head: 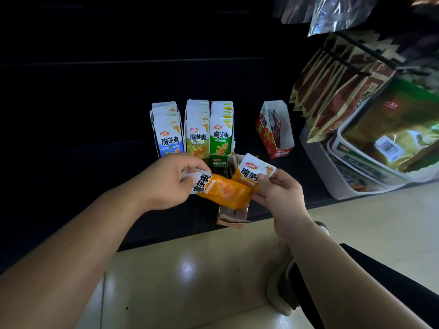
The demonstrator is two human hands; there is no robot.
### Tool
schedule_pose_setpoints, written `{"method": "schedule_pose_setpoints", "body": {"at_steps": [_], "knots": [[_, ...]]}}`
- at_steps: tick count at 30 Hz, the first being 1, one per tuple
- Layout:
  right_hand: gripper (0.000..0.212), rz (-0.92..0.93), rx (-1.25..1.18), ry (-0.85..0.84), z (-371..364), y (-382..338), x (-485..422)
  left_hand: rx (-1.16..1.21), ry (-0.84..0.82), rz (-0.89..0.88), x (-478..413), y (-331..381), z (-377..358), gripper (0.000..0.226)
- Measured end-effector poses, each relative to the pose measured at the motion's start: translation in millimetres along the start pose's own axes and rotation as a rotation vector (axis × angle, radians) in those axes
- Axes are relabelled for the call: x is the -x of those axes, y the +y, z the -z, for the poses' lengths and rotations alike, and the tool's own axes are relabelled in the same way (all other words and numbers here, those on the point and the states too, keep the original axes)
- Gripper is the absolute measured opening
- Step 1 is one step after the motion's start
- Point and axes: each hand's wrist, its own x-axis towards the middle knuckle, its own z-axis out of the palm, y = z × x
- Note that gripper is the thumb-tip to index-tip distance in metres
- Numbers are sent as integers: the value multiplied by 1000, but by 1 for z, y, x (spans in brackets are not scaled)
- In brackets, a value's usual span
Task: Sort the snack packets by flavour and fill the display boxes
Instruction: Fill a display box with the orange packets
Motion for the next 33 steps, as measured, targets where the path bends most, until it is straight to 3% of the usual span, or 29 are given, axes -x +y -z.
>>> {"method": "schedule_pose_setpoints", "body": {"at_steps": [4,10,16,24,29,33], "knots": [[11,13,13,1,4,-3,-1,-59,91,-39,-1,12,-26,34],[12,42,30,-37,10,-2,-2,1,125,-127,-17,31,-67,9],[10,28,-4,-62,20,-3,-4,72,174,-165,-24,34,-87,9],[11,27,76,-112,22,2,-1,-91,-107,32,-16,6,-96,12],[11,12,39,-147,19,1,2,-130,-45,87,-18,4,-107,12],[10,15,55,-158,18,1,3,-96,-144,172,-20,4,-113,16]]}}
